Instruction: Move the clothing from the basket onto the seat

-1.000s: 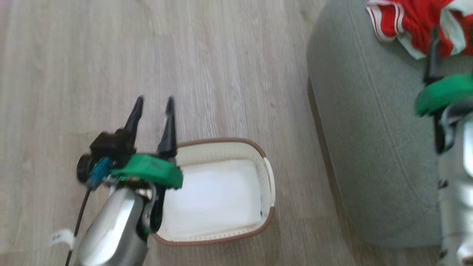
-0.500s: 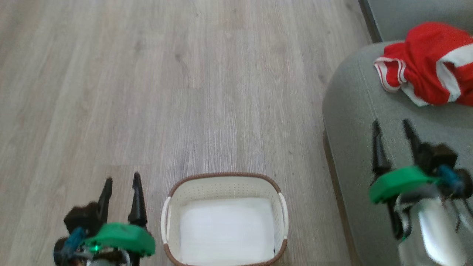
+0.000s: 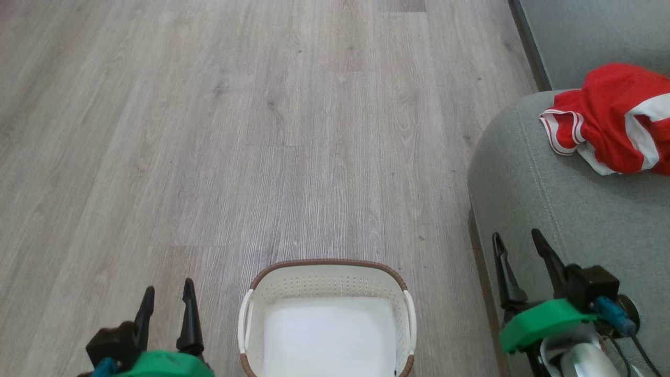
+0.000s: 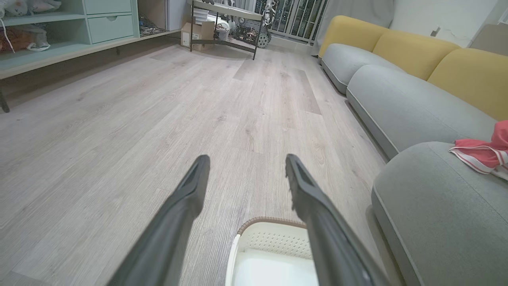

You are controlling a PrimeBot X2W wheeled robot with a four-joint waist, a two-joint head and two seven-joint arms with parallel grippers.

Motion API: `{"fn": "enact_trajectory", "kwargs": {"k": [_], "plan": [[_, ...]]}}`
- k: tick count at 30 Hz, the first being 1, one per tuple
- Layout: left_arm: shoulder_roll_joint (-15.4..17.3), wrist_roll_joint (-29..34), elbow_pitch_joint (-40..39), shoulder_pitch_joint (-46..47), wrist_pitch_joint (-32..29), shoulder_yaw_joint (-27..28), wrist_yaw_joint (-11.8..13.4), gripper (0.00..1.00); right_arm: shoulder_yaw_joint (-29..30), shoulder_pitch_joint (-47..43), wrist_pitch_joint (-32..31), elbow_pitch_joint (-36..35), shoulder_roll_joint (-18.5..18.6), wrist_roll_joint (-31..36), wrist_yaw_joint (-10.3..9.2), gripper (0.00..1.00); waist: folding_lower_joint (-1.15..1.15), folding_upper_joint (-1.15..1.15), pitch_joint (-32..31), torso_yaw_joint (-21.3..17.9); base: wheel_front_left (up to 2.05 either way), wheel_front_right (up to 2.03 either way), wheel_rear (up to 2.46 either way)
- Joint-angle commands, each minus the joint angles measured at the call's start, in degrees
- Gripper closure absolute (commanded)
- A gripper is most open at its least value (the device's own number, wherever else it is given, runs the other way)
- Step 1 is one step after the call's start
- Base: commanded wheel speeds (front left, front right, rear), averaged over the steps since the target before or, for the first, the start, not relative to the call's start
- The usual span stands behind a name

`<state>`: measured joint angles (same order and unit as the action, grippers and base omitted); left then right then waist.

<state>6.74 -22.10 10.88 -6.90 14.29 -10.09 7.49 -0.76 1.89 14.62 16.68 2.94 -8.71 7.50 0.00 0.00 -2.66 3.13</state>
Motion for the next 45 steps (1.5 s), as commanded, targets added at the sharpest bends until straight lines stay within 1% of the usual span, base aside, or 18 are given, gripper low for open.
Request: {"fn": "enact_trajectory", "kwargs": {"k": [1,9,29,30,31,35,45], "plan": [[-0.20,0.96,-2.17,1.50,0.71,2.54,-0.43,0.00,-1.47,0.97,0.38,-2.47,-0.05,-0.16,-0.01,0.00,0.00,0.00,-0.16,0.19,0.00,0.00,0.00],[-0.93,2.12,-2.17,0.92,0.71,3.63,-0.86,0.00,-1.35,-0.86,0.38,-3.14,-0.06,-0.23,-0.01,0.00,0.00,0.00,-0.31,0.06,0.00,0.00,0.00],[-1.49,4.02,-1.18,1.24,0.71,4.15,-1.21,0.00,-0.63,-0.55,0.38,-2.54,-0.06,-0.39,-0.01,0.00,0.00,0.00,0.21,0.02,0.00,0.00,0.00],[-1.51,4.09,-1.16,1.26,0.71,4.15,-1.16,1.00,-0.63,-0.52,0.38,-2.50,-0.06,-0.41,-0.01,1.00,0.00,0.00,0.23,0.01,0.00,0.00,0.00],[-1.46,3.23,0.69,-0.75,-0.08,1.76,-1.19,1.00,0.47,-2.52,0.00,-0.59,-0.08,-0.13,0.01,1.00,0.00,0.00,0.23,0.02,0.00,0.00,0.00],[-1.83,2.81,4.15,-1.61,-0.28,1.50,-1.23,1.00,0.39,-3.61,-0.22,2.99,-0.11,-0.51,0.01,1.00,0.00,0.00,0.24,0.00,0.00,0.00,0.00],[-2.00,-3.02,4.12,-0.40,-1.97,2.76,-2.33,1.00,0.97,-2.95,-1.93,2.56,-0.11,-7.18,0.01,1.00,0.00,0.00,0.44,-0.25,0.00,0.00,0.00]]}}
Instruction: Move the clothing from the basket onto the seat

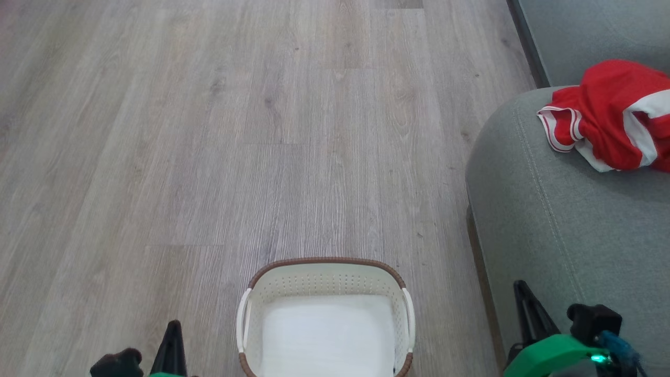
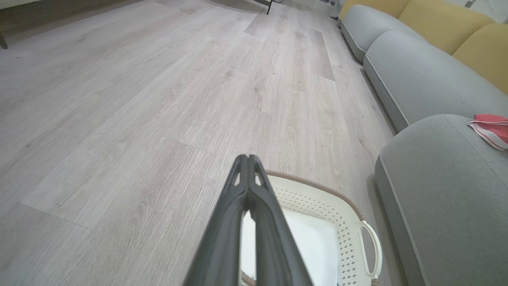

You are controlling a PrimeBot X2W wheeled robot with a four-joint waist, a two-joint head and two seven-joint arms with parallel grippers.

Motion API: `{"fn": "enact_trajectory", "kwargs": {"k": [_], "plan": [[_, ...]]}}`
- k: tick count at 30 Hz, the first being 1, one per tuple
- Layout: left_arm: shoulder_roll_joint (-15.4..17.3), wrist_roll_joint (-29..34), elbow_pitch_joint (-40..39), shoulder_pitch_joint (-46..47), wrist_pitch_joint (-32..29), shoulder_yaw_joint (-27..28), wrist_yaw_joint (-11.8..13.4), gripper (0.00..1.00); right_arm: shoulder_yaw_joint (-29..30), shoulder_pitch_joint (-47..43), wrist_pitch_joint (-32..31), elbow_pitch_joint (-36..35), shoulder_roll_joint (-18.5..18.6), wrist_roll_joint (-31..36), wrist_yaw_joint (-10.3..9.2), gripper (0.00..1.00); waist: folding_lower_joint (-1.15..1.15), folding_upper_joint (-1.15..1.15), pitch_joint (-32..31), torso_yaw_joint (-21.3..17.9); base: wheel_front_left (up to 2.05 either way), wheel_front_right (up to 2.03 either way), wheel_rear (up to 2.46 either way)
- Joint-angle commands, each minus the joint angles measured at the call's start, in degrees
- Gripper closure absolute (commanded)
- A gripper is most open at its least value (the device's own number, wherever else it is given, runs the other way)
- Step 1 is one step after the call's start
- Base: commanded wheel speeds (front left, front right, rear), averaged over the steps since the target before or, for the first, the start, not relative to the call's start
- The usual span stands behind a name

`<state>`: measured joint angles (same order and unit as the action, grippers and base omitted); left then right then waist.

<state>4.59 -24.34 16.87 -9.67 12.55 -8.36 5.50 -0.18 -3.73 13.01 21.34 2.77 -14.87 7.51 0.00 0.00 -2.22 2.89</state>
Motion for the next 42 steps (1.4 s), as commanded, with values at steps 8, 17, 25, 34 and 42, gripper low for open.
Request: {"fn": "enact_trajectory", "kwargs": {"k": [8,17,25,34,42], "plan": [[0.03,-5.48,-1.96,3.29,-1.53,1.97,-1.23,1.00,0.79,3.12,-1.63,-2.51,0.06,-6.36,0.00,1.00,0.00,0.00,0.17,-0.21,0.00,0.00,0.00],[-0.12,-10.76,-2.04,4.35,-3.00,3.05,-2.22,1.00,1.28,3.69,-3.14,-2.93,0.07,-12.36,0.00,1.00,0.00,0.00,0.36,-0.44,0.00,0.00,0.00],[-0.25,-15.45,-2.10,5.29,-4.32,4.02,-3.11,1.00,1.73,4.20,-4.48,-3.29,0.07,-17.70,-0.01,1.00,0.00,0.00,0.53,-0.64,0.00,0.00,0.00],[-0.40,-20.70,-2.17,6.35,-5.80,5.12,-4.10,1.00,2.23,4.77,-5.99,-3.70,0.07,-23.68,-0.01,1.00,0.00,0.00,0.71,-0.86,0.00,0.00,0.00],[-0.53,-25.39,-2.23,7.30,-7.12,6.09,-4.98,1.00,2.67,5.28,-7.33,-4.06,0.08,-29.01,-0.01,1.00,0.00,0.00,0.88,-1.07,0.00,0.00,0.00]]}}
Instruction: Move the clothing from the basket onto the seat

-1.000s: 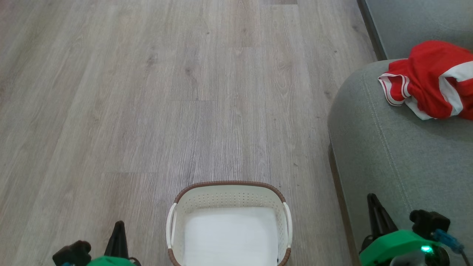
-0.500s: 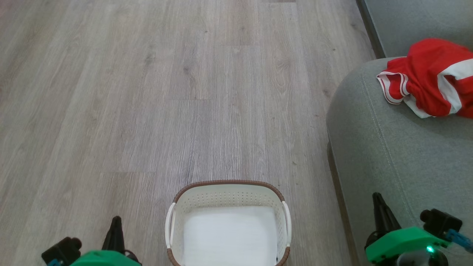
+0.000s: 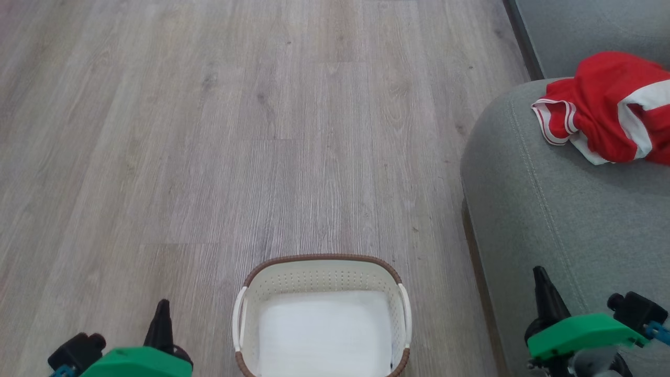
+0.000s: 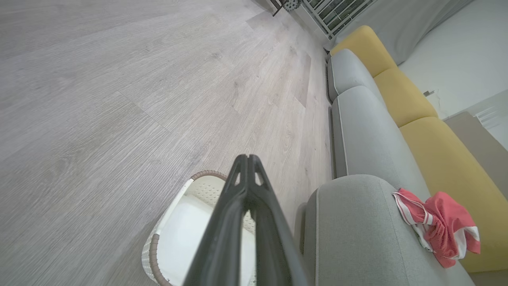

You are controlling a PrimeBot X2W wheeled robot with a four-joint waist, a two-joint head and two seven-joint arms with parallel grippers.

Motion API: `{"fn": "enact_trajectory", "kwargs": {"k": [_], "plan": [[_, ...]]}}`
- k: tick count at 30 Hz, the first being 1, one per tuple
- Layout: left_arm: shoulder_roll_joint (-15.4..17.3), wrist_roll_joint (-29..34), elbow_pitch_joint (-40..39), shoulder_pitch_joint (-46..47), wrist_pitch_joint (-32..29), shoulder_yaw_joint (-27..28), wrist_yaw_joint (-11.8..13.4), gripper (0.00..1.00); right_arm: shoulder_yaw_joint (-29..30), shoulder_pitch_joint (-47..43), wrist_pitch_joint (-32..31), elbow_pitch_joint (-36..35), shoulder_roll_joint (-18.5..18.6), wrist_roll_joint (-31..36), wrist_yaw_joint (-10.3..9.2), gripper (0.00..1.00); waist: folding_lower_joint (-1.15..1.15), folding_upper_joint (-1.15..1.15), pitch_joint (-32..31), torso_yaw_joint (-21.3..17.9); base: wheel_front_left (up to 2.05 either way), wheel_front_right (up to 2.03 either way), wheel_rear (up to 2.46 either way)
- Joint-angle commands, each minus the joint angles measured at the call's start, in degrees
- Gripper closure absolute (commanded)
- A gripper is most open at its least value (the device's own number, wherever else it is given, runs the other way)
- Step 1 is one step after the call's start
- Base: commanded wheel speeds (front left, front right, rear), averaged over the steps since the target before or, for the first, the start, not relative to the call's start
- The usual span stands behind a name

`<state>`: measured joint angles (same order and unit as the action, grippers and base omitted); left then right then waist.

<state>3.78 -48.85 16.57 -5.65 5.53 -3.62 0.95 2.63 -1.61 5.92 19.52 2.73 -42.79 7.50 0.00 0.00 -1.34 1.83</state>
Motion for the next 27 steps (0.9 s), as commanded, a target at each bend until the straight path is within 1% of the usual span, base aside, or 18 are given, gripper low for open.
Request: {"fn": "enact_trajectory", "kwargs": {"k": [1,27], "plan": [[0.26,-1.44,-1.94,3.40,-0.26,1.48,-0.54,1.00,-0.08,3.23,-0.40,-2.28,0.12,-1.74,0.00,1.00,0.00,0.00,0.03,-0.03,0.00,0.00,0.00],[-0.15,-16.07,-2.14,6.35,-4.39,4.53,-3.30,1.00,1.31,4.83,-4.60,-3.40,0.13,-18.40,0.00,1.00,0.00,0.00,0.55,-0.66,0.00,0.00,0.00]]}}
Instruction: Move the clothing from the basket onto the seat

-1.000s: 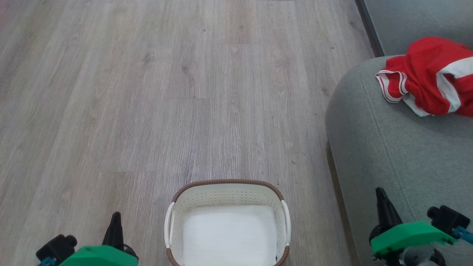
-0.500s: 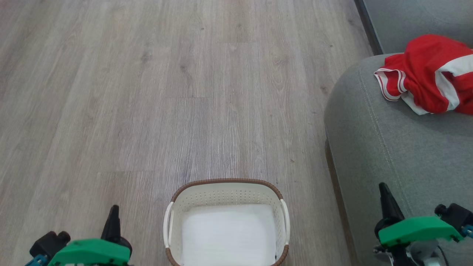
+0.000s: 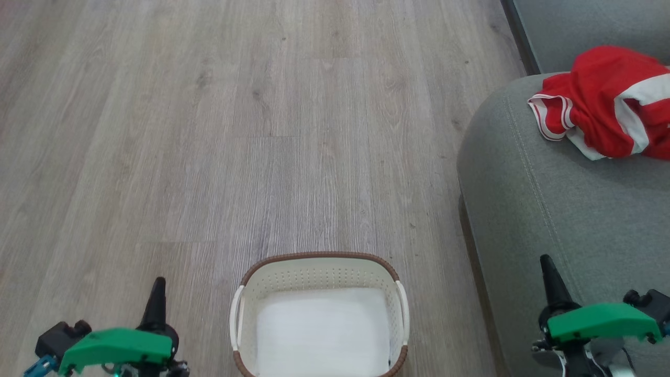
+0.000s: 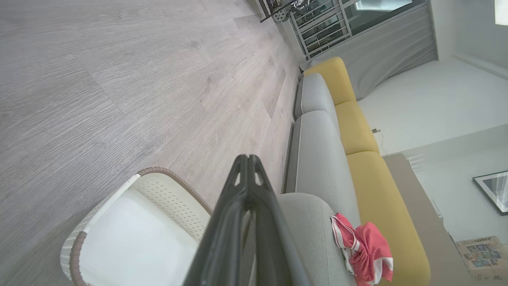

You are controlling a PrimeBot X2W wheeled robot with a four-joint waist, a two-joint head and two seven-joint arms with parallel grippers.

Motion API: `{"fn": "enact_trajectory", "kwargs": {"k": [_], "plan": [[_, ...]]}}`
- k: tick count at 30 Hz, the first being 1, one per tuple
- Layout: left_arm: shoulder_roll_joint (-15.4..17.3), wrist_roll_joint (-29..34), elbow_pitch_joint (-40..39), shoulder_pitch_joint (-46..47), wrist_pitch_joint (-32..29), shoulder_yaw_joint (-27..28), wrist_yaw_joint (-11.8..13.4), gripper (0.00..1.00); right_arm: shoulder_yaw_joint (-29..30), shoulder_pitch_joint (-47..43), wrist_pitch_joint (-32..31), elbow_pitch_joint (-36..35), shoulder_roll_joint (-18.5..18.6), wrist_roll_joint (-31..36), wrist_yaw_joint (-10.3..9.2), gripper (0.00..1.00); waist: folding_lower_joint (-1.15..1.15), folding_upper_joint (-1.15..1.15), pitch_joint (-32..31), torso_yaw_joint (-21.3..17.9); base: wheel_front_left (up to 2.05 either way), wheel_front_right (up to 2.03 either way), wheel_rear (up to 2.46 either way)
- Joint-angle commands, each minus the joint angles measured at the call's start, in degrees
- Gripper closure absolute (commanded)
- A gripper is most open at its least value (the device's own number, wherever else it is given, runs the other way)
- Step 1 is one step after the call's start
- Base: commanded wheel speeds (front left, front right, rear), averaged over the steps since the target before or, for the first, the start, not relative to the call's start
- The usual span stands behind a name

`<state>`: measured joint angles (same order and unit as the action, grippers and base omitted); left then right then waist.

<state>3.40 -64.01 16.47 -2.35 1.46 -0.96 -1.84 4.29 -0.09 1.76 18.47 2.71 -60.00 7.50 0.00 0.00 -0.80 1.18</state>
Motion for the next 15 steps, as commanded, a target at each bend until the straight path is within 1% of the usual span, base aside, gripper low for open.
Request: {"fn": "enact_trajectory", "kwargs": {"k": [1,15], "plan": [[0.22,-1.49,-2.05,3.18,-0.48,1.99,-0.62,1.00,-0.30,3.36,-0.61,-2.40,0.15,-1.85,0.00,1.00,0.00,0.00,0.03,-0.03,0.00,0.00,0.00],[-0.01,-9.70,-2.16,4.83,-2.78,3.69,-2.17,1.00,0.48,4.26,-2.97,-3.03,0.16,-11.19,0.00,1.00,0.00,0.00,0.32,-0.39,0.00,0.00,0.00]]}}
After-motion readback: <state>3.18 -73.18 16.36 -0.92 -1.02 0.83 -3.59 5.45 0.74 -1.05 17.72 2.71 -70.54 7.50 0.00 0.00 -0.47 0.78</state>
